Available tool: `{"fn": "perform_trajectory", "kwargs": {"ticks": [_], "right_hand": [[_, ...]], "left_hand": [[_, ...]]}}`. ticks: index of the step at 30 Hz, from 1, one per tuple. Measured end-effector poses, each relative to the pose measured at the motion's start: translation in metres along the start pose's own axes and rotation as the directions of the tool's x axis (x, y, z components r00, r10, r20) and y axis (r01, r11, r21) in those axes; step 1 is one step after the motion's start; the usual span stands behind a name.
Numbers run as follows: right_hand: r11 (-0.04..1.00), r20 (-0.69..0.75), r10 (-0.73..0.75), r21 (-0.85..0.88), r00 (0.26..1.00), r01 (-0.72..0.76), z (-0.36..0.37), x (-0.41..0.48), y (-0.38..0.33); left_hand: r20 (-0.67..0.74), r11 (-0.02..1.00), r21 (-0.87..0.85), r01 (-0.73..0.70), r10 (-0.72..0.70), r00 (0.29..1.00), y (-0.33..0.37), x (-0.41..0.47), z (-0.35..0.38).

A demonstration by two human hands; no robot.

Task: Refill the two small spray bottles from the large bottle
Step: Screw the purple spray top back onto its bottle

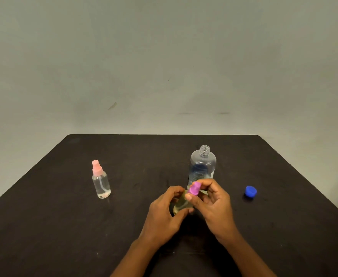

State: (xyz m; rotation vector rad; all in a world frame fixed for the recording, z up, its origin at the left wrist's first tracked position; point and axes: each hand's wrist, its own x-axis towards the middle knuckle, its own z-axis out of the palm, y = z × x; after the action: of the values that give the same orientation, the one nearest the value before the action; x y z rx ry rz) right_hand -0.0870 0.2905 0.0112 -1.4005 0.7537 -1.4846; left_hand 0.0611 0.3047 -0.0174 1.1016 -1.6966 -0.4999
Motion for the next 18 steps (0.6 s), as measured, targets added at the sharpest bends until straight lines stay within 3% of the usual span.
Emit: {"fn": "perform_trajectory", "kwargs": {"ticks": [5,14,18], "right_hand": [[1.0,0.064,0.022,0.007,0.998,-0.022,0.0005,-0.0025,-0.0033],[1.0,-0.047,0.014,-0.01,0.999,-0.014,0.0005,0.0,-0.0003],[1.0,-0.024,0.005,-0.01,1.0,-0.005,-0.0005,0.0006,-0.0012]], "left_hand": [[-0.024,1.0,-0.013,-0.006,0.006,1.0,0.0005,0.0013,-0.0009],[0.045,1.0,-0.025,-0.014,0.015,0.999,0.0001,-0.0003,0.0005],[0.038,1.0,-0.025,-0.017,0.018,0.999,0.0008,-0.0007,0.0009]]}}
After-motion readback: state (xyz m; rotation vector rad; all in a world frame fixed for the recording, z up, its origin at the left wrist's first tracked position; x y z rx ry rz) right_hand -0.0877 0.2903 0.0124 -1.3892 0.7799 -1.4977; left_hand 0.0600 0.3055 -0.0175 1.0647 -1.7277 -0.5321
